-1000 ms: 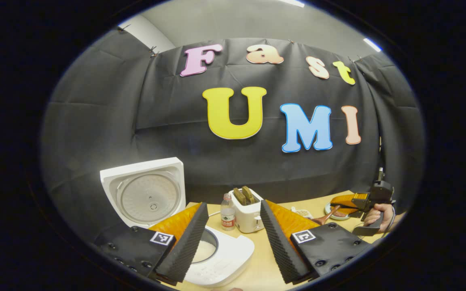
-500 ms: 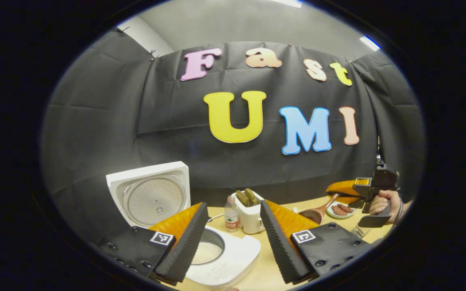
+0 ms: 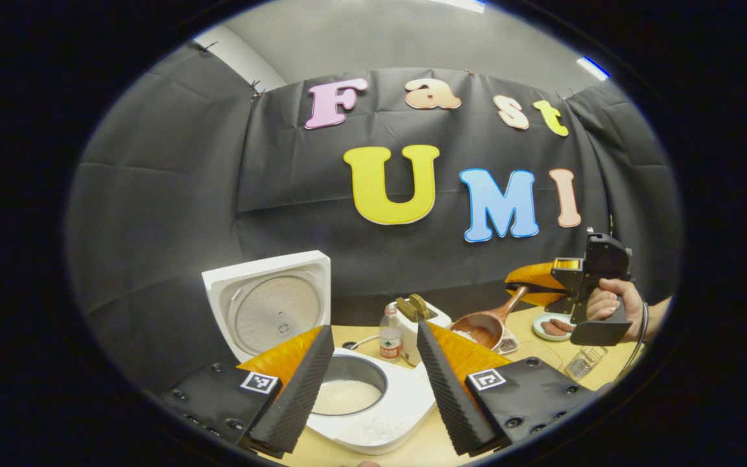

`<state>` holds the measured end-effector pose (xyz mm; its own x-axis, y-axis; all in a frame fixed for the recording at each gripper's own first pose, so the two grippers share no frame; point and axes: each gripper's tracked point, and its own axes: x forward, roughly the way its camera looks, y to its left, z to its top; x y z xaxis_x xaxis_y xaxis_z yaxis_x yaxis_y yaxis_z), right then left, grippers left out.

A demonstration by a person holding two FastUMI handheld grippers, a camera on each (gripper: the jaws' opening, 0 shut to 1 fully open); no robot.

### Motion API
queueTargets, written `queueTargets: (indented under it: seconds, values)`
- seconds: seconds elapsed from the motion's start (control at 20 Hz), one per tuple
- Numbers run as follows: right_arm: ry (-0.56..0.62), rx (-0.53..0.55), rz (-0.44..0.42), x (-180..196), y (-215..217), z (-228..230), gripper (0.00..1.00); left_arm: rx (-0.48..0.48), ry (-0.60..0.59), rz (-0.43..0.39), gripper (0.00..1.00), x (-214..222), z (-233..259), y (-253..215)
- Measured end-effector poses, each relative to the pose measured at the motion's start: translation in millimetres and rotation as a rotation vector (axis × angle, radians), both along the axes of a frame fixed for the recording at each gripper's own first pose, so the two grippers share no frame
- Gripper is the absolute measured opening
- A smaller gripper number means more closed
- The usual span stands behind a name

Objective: Close the left gripper, press the button to open the rice cooker; take a wooden spoon from the chopstick holder with the right hand, scoop a spoonful of rice and pour it into the rice cooker, then put the wooden spoon back into the chopstick holder.

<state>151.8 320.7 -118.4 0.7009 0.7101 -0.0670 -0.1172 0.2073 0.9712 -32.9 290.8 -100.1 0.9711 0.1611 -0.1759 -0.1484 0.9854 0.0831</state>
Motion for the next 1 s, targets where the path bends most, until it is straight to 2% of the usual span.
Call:
queueTargets:
  seconds: [0.25, 0.55, 0.8, 1.0]
  values:
    - [-0.020, -0.016, 0.065, 4.2, 53.0, 7.1, 0.04, -0.016, 0.014, 0.017, 0.91, -14.1, -12.5, 15.5]
    - [-0.111, -0.153, 0.177, 11.0, 130.3, 6.9, 0.04, -0.019, 0.030, 0.050, 0.91, -28.1, -24.8, 30.4]
    - [-0.287, -0.415, 0.285, 4.1, 190.8, -2.7, 0.04, -0.039, 0.026, 0.080, 0.91, -34.2, -32.7, 37.8]
    - [-0.480, -0.628, 0.389, -13.9, 232.7, -8.9, 0.04, -0.030, 0.026, 0.106, 0.91, -39.4, -31.0, 40.9]
